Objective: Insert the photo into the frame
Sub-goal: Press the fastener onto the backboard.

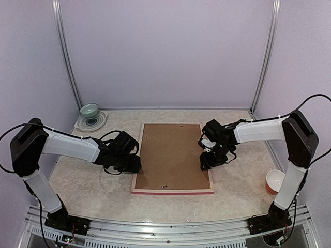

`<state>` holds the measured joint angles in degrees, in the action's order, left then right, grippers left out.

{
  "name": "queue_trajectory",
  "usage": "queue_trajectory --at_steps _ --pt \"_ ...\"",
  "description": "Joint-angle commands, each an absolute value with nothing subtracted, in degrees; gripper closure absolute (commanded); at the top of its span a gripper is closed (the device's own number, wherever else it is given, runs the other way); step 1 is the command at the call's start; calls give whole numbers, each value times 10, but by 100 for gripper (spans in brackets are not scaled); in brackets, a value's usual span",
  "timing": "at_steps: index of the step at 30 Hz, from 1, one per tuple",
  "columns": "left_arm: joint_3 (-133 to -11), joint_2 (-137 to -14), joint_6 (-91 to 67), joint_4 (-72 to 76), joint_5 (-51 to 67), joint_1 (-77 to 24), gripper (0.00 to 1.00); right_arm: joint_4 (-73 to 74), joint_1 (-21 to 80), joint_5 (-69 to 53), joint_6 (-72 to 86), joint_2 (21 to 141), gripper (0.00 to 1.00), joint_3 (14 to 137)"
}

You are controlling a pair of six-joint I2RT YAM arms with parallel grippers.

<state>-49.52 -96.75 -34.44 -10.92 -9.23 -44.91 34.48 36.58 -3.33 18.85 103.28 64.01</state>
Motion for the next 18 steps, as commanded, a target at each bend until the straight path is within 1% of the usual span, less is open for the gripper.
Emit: queue_trajectory --at_steps 1,2,5,8,9,12,18 --pt "-486 -970 -344 -107 -93 -444 47 372 366 1 180 1042 48 619" --pt "-485 -970 -344 -106 -93 -444 47 371 366 1 180 1041 48 618" --pt "-482 -970 -345 -106 -94 -444 47 369 366 1 179 1036 57 614" --pt "-479 -970 -345 -103 -93 -444 47 368 366 1 180 1033 59 612" --pt "-479 -970 -346 -103 -93 -443 47 369 366 1 180 1033 61 612" --pt "-476 -969 -347 -101 -92 -444 47 369 366 1 180 1031 65 611" --pt "-471 -966 -348 -100 -94 -443 47 369 366 1 180 1033 67 609"
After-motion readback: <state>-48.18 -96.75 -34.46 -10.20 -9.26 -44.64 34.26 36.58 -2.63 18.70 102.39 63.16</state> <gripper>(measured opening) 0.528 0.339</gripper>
